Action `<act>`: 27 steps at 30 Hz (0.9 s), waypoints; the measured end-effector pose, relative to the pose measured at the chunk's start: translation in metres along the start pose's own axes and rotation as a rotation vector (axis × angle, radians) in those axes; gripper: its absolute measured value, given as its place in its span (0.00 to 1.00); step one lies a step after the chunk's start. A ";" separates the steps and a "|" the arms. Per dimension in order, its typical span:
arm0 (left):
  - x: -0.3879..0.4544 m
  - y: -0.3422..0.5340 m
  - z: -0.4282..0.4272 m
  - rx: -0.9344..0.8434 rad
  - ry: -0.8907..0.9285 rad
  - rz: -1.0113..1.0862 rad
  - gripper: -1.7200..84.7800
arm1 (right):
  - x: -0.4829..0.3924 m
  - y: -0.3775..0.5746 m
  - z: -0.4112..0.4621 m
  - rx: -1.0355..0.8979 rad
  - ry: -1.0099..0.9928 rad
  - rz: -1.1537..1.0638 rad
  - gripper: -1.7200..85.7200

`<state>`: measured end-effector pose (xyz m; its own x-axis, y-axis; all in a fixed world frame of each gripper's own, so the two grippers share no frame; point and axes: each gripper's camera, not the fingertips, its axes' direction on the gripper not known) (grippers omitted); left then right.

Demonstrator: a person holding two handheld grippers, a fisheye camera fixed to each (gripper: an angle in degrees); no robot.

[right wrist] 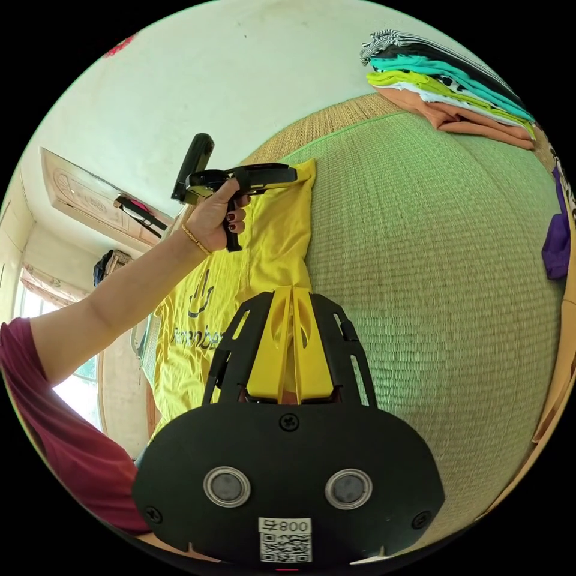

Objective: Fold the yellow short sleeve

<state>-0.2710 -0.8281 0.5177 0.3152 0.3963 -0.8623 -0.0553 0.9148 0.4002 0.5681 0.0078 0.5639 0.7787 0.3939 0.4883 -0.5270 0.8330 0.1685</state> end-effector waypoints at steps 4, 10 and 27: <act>0.000 0.027 -0.007 -0.041 0.033 0.038 0.02 | 0.008 -0.003 0.007 -0.010 0.014 0.026 0.02; -0.009 0.074 -0.023 -0.002 0.074 0.034 0.02 | 0.020 -0.004 0.011 0.007 -0.018 0.059 0.02; -0.074 0.322 -0.163 0.141 0.040 -0.231 0.03 | 0.090 0.009 0.041 0.117 -0.403 0.210 0.02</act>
<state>-0.4662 -0.5502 0.6593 0.2660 0.1839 -0.9463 0.1469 0.9624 0.2283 0.6190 0.0348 0.6444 0.4693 0.3478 0.8117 -0.7117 0.6930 0.1146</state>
